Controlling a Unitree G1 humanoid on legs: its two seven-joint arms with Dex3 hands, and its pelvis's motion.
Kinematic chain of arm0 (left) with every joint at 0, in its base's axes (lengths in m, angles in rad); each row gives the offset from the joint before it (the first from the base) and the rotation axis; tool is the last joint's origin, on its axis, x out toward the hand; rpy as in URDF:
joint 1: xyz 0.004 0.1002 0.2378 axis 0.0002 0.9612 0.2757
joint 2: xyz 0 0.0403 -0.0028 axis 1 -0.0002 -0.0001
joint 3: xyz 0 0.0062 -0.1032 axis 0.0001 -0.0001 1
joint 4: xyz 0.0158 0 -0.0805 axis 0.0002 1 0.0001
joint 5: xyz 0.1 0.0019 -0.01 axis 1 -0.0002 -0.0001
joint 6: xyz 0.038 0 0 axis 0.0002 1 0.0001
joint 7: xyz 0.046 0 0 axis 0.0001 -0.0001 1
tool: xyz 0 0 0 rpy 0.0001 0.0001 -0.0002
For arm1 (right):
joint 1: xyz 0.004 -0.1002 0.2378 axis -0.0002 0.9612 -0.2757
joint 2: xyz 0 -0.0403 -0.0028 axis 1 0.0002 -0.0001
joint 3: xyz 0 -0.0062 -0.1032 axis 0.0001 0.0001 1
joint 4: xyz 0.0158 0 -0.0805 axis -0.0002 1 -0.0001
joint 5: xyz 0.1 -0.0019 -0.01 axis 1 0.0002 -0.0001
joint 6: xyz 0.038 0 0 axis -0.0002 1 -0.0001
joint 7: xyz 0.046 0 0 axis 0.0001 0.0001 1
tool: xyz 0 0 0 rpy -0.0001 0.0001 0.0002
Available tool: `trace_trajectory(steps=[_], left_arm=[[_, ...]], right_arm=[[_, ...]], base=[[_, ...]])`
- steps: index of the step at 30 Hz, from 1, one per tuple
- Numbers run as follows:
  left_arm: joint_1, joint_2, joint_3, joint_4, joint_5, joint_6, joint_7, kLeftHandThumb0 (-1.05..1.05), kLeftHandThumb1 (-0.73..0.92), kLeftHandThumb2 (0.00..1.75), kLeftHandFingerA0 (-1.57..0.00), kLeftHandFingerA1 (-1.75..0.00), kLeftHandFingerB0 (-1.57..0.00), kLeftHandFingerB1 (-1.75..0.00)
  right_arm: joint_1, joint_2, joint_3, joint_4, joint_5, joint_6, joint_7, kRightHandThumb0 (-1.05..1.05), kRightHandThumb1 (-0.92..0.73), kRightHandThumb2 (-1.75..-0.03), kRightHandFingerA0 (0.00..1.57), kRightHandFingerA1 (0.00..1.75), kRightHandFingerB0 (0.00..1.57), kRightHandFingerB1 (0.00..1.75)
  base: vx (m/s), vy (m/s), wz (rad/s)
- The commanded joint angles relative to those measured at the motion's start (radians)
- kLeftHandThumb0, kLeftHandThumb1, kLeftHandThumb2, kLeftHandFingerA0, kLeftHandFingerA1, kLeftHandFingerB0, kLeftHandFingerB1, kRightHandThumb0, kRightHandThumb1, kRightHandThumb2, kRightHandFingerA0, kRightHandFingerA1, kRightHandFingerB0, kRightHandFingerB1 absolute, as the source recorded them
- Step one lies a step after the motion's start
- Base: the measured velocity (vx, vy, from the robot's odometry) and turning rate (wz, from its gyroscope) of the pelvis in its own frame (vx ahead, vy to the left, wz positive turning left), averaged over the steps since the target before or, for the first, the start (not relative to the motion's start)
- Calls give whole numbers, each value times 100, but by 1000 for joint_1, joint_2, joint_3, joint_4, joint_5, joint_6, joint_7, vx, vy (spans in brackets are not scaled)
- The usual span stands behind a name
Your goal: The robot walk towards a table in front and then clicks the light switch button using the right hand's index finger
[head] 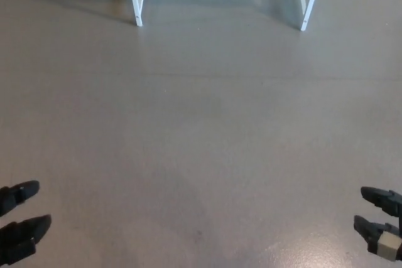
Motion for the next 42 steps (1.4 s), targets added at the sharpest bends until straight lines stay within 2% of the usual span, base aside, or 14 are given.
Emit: trace_trajectory(steps=[1,2,3,6,7,18,21,34,42], left_arm=[[24,15,16,-22,-70,94,-64,-15,66,59,-43,-43,-31,-37],[40,13,16,-29,-72,96,-67,-15,66,59,-43,-43,-31,-37],[56,9,17,-48,-73,119,-54,-17,64,58,-45,-44,-31,-36],[89,9,12,-69,-74,122,-59,-16,65,58,-45,-44,-31,-37],[103,6,13,-67,-78,124,-62,-16,65,58,-45,-44,-31,-37],[260,-11,-1,-118,-76,107,-66,-14,67,59,-44,-44,-32,-37],[275,-10,-10,-114,-65,90,-68,-15,72,62,-44,-45,-32,-38],[279,-12,-12,-94,-62,80,-72,-15,68,59,-46,-44,-31,-37],[273,-17,-14,-88,-56,62,-75,-15,67,59,-47,-45,-33,-38]], right_arm=[[17,-7,-10,-1,46,-24,45,-30,-74,-63,45,48,26,35],[31,-7,-8,-4,46,-30,49,-30,-74,-63,45,48,26,35],[45,-5,-4,-7,45,-33,48,-24,-53,-96,38,61,15,50],[69,-5,3,-3,40,-45,48,-23,-53,-97,38,62,14,50],[80,-5,2,2,41,-48,47,-28,-75,-63,47,49,27,35],[218,-5,36,-16,26,-93,55,-30,-73,-63,47,49,27,35],[232,-8,44,-24,27,-85,57,-30,-73,-63,46,49,26,35],[228,-18,67,-2,9,-115,46,-31,-74,-63,48,50,27,36],[221,-32,85,-3,-4,-125,44,-31,-75,-63,47,49,26,36]], base=[[0,0,0],[0,0,0],[0,0,0],[0,0,0],[0,0,0],[0,0,0],[0,0,0],[28,-12,0],[111,287,-20]])
